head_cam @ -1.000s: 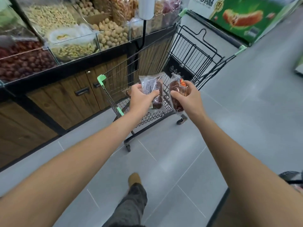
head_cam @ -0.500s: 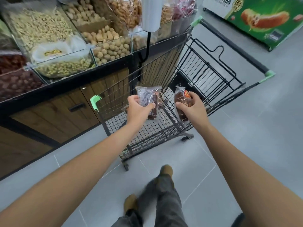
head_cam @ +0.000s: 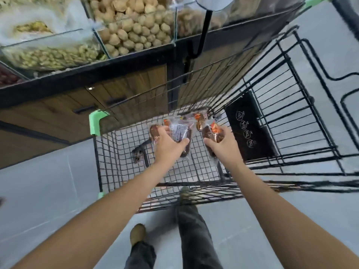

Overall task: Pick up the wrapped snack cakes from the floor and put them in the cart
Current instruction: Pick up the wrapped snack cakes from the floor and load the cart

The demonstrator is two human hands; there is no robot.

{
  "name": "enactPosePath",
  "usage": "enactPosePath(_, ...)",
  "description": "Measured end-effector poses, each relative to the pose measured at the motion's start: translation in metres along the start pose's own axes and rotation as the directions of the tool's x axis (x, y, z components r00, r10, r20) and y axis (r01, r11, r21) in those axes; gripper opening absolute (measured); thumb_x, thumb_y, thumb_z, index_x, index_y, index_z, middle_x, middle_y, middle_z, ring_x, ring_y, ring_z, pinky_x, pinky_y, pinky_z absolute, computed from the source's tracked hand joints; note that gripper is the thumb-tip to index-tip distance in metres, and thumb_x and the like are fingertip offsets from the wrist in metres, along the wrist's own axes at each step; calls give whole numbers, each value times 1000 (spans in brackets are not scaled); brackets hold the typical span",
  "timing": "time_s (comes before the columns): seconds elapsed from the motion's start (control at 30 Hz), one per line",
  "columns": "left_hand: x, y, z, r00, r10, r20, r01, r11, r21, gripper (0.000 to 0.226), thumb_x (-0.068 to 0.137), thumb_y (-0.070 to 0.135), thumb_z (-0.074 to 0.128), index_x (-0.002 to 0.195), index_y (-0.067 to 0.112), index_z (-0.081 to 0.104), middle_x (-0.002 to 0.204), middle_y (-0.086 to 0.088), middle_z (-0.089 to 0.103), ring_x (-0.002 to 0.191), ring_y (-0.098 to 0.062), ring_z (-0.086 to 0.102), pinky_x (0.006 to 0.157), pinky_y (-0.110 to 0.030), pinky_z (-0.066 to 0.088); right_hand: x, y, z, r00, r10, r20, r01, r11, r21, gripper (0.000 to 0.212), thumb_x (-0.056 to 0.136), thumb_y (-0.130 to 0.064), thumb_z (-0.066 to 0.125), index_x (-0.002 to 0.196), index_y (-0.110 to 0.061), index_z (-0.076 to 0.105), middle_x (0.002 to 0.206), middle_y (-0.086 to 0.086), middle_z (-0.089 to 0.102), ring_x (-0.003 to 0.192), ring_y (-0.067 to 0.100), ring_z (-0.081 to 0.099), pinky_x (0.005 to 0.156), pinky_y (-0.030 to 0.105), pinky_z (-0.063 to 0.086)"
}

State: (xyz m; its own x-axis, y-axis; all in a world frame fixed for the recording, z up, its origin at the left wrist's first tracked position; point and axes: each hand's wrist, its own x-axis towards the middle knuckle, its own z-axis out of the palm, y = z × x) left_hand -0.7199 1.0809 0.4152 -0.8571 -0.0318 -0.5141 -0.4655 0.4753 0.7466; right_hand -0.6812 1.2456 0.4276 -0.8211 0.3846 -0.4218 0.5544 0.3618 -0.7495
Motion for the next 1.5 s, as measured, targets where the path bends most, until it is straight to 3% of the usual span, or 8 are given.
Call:
enactPosePath(0.27, 68, -47, 84, 990, -131, 45, 129, 991, 30, 61, 80, 29, 73, 123, 23, 31, 99, 12, 49, 63, 8, 51, 50, -6, 42, 97, 81, 29, 981, 161, 104, -153, 985, -84, 49, 77, -30, 77, 116, -27, 47, 87, -21, 54, 86, 7, 57, 87, 29, 43)
enactPosePath(0.5, 120, -100, 135, 960, -272, 69, 277, 957, -84, 80, 80, 33, 72, 140, 19, 21, 136, -2, 45, 122, -20, 45, 103, -33, 35, 156, 137, 65, 973, 215, 89, -198, 966, -164, 54, 76, -34, 78, 117, -23, 46, 92, -12, 57, 92, 12, 57, 92, 30, 45)
enactPosePath(0.9, 158, -138, 198, 934, -351, 68, 357, 915, -186, 83, 81, 23, 72, 141, 14, 16, 112, 3, 45, 99, -11, 50, 89, -26, 43, 197, 197, 82, 980, 192, 51, -176, 959, -223, 54, 77, -31, 77, 119, -15, 47, 107, 2, 58, 96, 16, 56, 83, 23, 43)
enactPosePath(1.0, 162, -138, 201, 926, -363, 99, 376, 903, -210, 68, 83, 11, 67, 136, 17, 26, 117, 0, 45, 106, -19, 55, 93, -30, 49, 199, 199, 79, 977, 192, 89, -172, 965, -197, 42, 79, -23, 75, 106, -24, 43, 96, -5, 56, 90, 13, 57, 77, 21, 43)
enactPosePath(1.1, 159, -137, 194, 938, -319, 136, 341, 922, -186, 51, 85, 12, 65, 128, 22, 39, 131, -3, 45, 91, -6, 53, 68, -11, 44, 197, 193, 75, 972, 203, 118, -181, 968, -173, 39, 81, -19, 73, 107, -29, 45, 92, -12, 58, 89, 9, 60, 81, 24, 45)
enactPosePath(1.23, 144, -125, 173, 944, -296, 143, 321, 926, -201, 65, 87, 19, 65, 142, 15, 30, 143, -1, 39, 113, -12, 50, 85, -13, 46, 186, 171, 67, 984, 127, 128, -108, 984, -140, 41, 83, -17, 70, 117, -25, 48, 81, -26, 49, 70, -15, 55, 68, 7, 42)
enactPosePath(1.37, 121, -103, 138, 969, -226, 103, 244, 940, -238, 54, 89, 18, 62, 137, 17, 39, 139, 3, 44, 118, -14, 49, 67, 0, 38, 166, 129, 64, 977, 66, 202, -48, 994, -94, 49, 86, -20, 68, 130, -15, 48, 97, -17, 57, 84, -4, 56, 80, 20, 49)
enactPosePath(1.5, 96, -75, 93, 981, -191, 23, 190, 940, -285, 50, 89, 18, 62, 134, 20, 42, 135, 4, 50, 117, -13, 50, 87, -19, 39, 140, 78, 63, 963, 1, 271, 23, 996, -86, 56, 88, -23, 67, 137, -11, 43, 123, 0, 56, 108, 13, 55, 98, 31, 47)
